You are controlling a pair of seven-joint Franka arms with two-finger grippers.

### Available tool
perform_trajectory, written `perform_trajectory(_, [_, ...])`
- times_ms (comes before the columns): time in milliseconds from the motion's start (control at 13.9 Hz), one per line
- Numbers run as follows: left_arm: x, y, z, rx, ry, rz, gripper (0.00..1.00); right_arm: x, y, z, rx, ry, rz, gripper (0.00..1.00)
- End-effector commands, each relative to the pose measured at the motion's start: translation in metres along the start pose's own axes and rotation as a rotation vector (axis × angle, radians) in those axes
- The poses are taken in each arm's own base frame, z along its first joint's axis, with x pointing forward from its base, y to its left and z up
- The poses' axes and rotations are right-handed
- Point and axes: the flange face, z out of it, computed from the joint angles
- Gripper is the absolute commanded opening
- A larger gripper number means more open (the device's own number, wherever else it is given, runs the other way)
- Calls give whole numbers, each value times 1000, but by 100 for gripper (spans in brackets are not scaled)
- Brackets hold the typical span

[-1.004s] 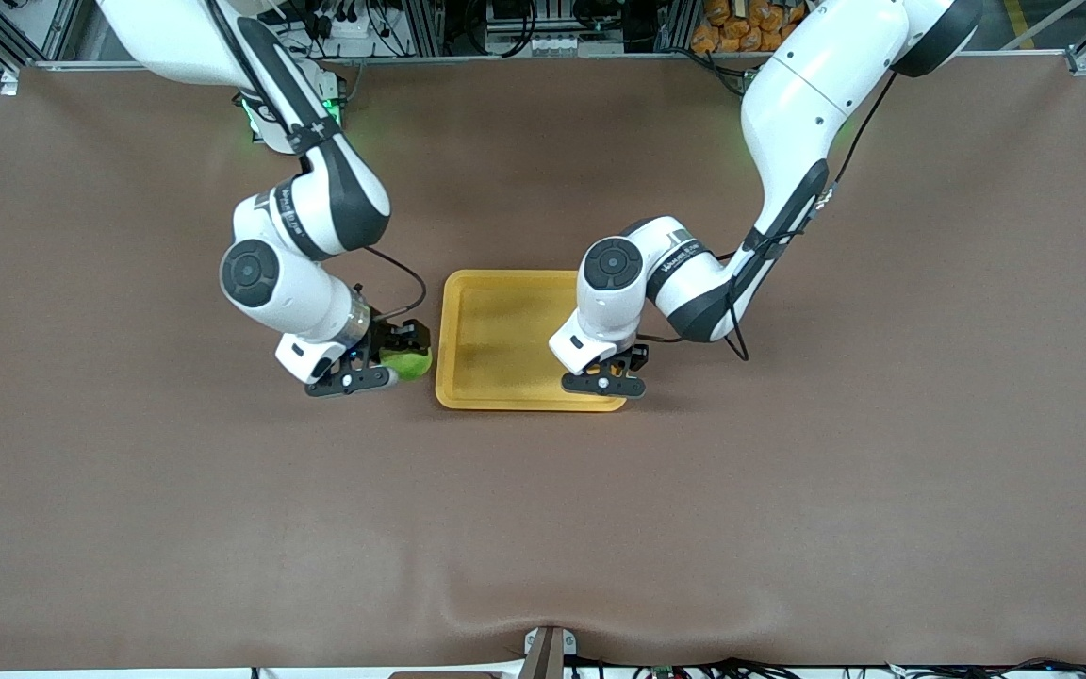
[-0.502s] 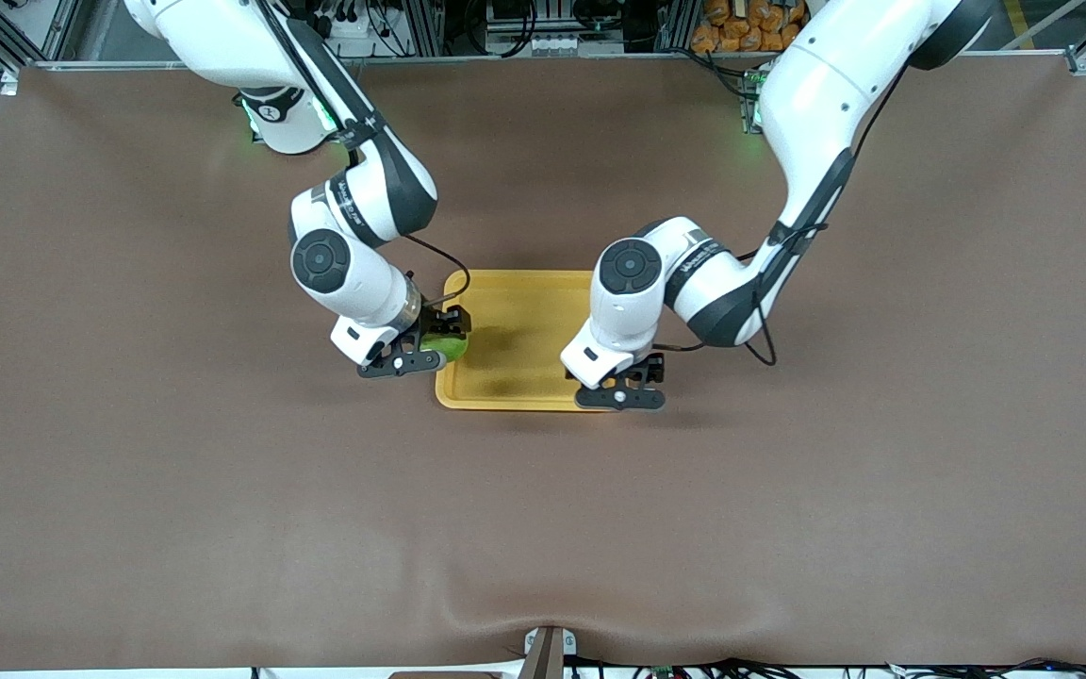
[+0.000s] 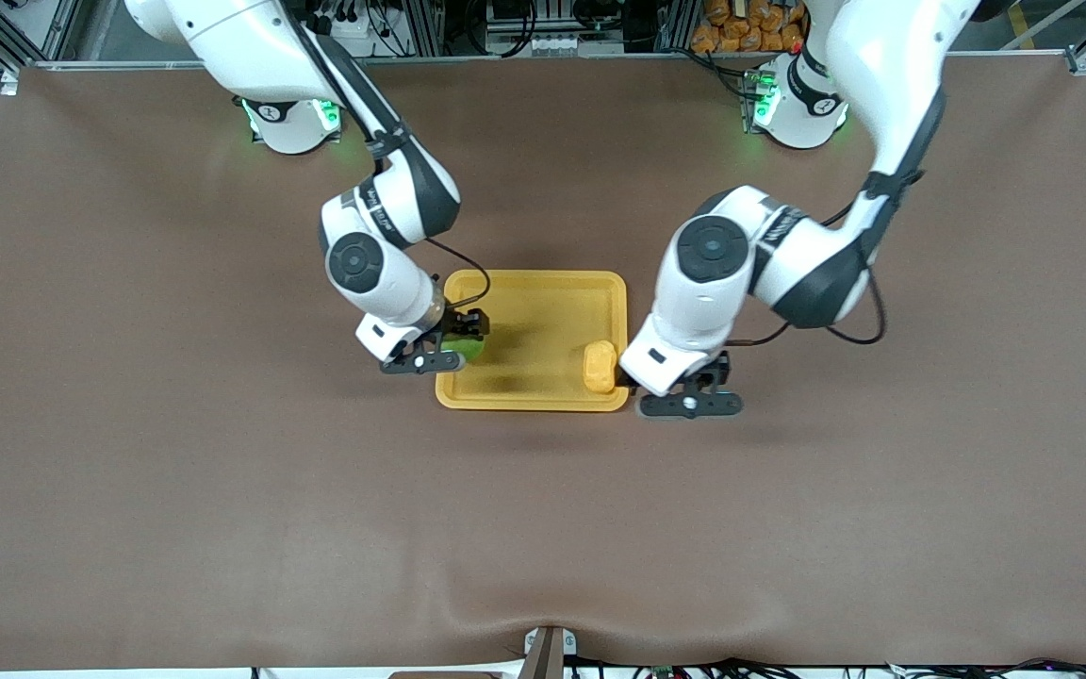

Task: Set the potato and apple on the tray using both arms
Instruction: 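Lower the potato onto the tray and open the left gripper, then lower the apple onto the tray and open the right gripper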

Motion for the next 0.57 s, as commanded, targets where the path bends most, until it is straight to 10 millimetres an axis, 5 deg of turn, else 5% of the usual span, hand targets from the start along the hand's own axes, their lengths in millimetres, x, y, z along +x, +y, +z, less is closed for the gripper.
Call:
perform_trajectory(0, [6, -35, -34, 18, -17, -1, 100, 1, -5, 9, 7, 9, 29, 0])
perform_trajectory(143, [14, -59, -53, 32, -17, -1, 100, 0, -3, 15, 2, 1, 33, 0])
perform_trajectory(215, [17, -67, -58, 16, -23, -11, 100, -1, -3, 17, 0, -3, 31, 8])
perform_trajectory(359, [25, -91, -69, -16, -30, -46, 100, -3, -5, 19, -6, -12, 25, 83])
perform_trajectory(430, [27, -99, -74, -24, -39, -67, 100, -3, -4, 20, -7, -16, 29, 100])
perform_trajectory(502, [27, -106, -82, -21, -43, -79, 100, -4, -2, 19, -7, -19, 34, 100])
